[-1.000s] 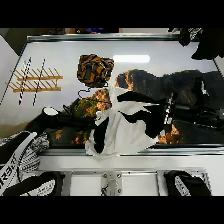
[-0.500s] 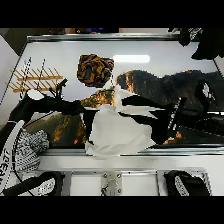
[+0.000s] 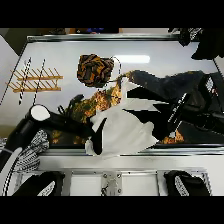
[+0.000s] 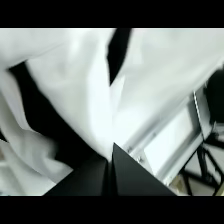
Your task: Fold the clothes and pants, and hang the long-sleeved shirts on hangers.
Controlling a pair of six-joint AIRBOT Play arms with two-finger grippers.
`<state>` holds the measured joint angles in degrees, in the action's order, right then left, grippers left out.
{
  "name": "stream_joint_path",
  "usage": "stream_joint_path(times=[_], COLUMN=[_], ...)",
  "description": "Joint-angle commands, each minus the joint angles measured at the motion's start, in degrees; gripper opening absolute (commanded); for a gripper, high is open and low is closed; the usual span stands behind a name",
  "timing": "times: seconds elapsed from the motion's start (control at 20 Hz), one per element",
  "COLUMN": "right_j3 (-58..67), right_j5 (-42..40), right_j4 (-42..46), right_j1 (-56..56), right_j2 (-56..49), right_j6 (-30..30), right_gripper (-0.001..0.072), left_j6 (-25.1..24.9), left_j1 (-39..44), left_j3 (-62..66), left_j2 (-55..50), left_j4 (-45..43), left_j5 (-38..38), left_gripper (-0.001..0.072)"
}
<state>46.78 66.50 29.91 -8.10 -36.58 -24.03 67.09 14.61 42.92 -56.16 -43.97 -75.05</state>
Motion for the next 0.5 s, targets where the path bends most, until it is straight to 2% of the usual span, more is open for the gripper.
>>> stream_joint_path(times=[0.0, 0.1, 0.2, 0.25, 0.35, 0.45], right_j3=[0.02, 0.02, 0.02, 0.02, 0.02, 0.02], right_j5=[-0.74, -0.74, -0.74, -0.74, -0.72, -0.70], right_j4=[0.11, 0.11, 0.13, 0.13, 0.13, 0.13], right_j1=[-0.02, -0.02, -0.02, -0.02, -0.02, -0.02], right_j2=[-0.35, -0.35, -0.35, -0.35, -0.35, -0.35], right_j6=[0.02, 0.02, 0.02, 0.00, 0.02, 0.00], right_gripper=[0.0018, 0.0018, 0.0018, 0.0018, 0.0018, 0.0018], left_j6=[-0.90, -0.85, 0.74, 1.95, 6.47, 12.66], left_j1=[7.80, 12.50, 16.33, 17.09, 14.58, 6.82], left_j3=[-7.87, -10.99, -12.28, -11.80, -7.41, -1.97], left_j2=[7.85, 9.90, 10.97, 11.23, 11.32, 11.32], left_j4=[-0.02, 0.00, 0.07, 0.07, 0.04, 0.04], left_j5=[-1.92, -1.64, 0.61, 2.03, 4.22, 7.54], left_gripper=[0.0017, 0.0045, 0.0633, 0.0697, 0.0694, 0.0694])
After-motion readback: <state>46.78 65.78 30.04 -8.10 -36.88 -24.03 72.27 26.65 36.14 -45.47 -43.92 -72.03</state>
